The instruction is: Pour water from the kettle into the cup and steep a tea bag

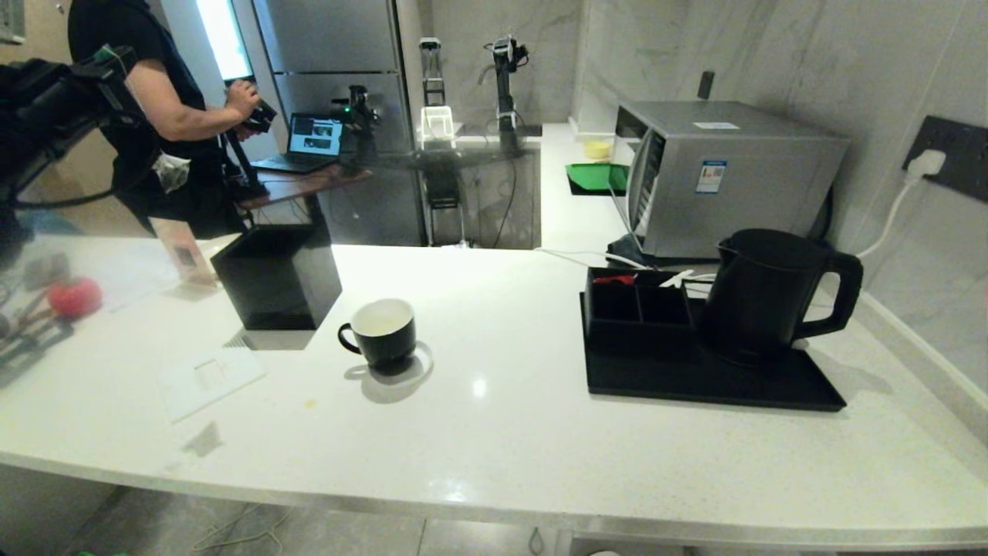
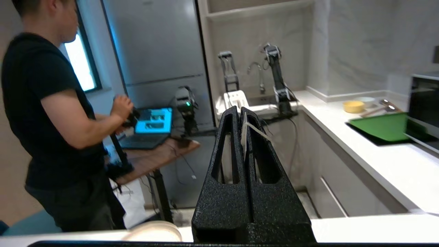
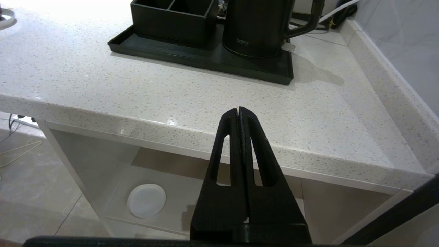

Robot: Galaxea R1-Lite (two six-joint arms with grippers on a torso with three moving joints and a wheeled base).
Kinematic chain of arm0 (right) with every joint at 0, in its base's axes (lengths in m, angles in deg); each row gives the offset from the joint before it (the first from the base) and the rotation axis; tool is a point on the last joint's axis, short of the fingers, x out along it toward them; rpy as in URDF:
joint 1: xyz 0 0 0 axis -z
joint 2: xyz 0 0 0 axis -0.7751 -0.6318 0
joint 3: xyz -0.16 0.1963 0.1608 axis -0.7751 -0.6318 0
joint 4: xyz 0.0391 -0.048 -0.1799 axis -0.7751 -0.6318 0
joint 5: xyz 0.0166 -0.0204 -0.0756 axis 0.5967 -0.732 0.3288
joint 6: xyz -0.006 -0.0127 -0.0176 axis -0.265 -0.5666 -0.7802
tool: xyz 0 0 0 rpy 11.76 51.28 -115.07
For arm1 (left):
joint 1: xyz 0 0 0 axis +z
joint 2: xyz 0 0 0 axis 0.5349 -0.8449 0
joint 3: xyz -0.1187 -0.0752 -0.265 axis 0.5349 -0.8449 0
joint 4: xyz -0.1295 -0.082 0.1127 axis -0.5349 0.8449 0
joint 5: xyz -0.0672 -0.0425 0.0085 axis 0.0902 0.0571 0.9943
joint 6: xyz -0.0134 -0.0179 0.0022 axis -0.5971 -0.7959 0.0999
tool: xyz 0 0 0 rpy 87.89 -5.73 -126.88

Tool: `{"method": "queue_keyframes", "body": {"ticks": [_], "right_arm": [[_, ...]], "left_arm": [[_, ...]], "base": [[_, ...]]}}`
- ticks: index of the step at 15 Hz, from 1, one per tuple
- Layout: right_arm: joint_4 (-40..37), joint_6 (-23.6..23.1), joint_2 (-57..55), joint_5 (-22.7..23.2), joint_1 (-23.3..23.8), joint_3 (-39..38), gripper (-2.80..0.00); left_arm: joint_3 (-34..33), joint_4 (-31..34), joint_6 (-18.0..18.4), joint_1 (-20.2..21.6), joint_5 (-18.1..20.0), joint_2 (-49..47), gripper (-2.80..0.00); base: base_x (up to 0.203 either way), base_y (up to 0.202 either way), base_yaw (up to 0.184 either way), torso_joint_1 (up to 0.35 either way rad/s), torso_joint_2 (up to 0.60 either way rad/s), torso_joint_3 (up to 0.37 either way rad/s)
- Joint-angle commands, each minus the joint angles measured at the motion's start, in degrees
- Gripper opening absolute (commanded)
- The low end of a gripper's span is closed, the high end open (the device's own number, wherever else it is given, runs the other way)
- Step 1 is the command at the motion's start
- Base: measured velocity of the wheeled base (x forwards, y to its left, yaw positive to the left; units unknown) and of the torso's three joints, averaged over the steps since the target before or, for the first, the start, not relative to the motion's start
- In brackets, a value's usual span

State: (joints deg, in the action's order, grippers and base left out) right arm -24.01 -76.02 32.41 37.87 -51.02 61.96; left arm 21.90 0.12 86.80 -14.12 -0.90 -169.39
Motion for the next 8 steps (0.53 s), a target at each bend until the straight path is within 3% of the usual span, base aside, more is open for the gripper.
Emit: {"method": "queue_keyframes", "body": {"ticks": [1,8], "right_arm": [[0.0,0.0,0.0,0.0,-0.1,0.0,-2.80],[0.0,0.0,0.0,0.0,0.0,0.0,-2.80]], "left_arm": [[6.2,0.6,0.0,1.0,0.0,-5.8,-2.80],[26.0,5.7,0.1,2.2,-0.1,-20.5,-2.80]], "base": [[0.000,0.000,0.000,0.000,0.00,0.000],[0.000,0.000,0.000,0.000,0.00,0.000]]}}
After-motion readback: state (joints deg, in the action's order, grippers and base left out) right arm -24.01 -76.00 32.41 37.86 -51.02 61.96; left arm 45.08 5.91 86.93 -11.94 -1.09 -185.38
